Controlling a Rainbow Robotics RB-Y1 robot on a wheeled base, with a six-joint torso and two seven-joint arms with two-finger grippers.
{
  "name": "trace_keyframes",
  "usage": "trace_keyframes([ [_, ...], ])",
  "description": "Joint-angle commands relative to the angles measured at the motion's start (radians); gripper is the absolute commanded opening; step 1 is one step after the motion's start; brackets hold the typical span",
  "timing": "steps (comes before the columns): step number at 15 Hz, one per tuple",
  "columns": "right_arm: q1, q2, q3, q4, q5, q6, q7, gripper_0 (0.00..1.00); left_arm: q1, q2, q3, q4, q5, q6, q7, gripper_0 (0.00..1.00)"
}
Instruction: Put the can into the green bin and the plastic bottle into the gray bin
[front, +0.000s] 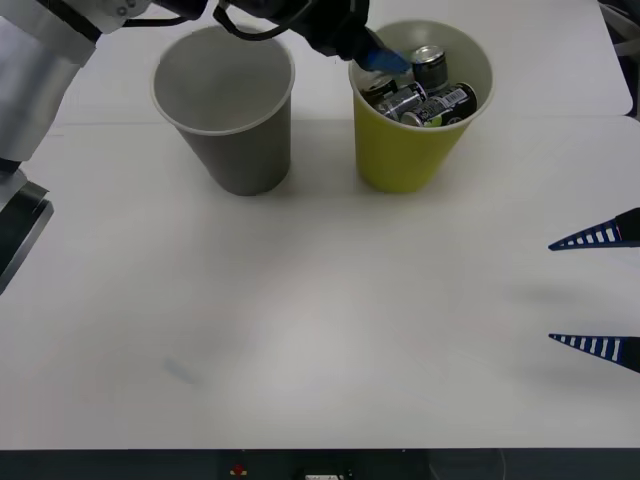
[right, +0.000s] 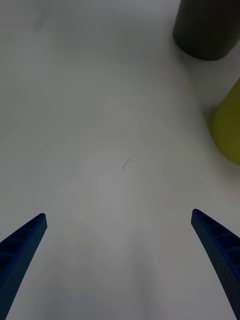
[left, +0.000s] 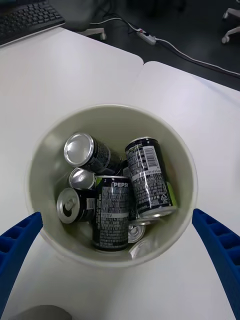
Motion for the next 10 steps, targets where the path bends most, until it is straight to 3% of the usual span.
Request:
trace_keyframes([
  [1, 0.000, 0.000, 0.000, 0.000, 0.000, 0.000, 0.000, 1.00, 0.111, 0.103, 0.037, -0.165, 0.063, 0.002, -0.009, 1.00],
  [6, 0.000, 0.000, 0.000, 0.000, 0.000, 0.000, 0.000, 1.00, 0.319, 0.269, 0.137, -0.397, 0.191, 0.008, -0.052, 1.00],
  [10, 0.000, 0.000, 0.000, 0.000, 0.000, 0.000, 0.000, 1.00, 0.530, 0.407, 0.237, -0.492, 0.351, 0.009, -0.233, 1.00],
])
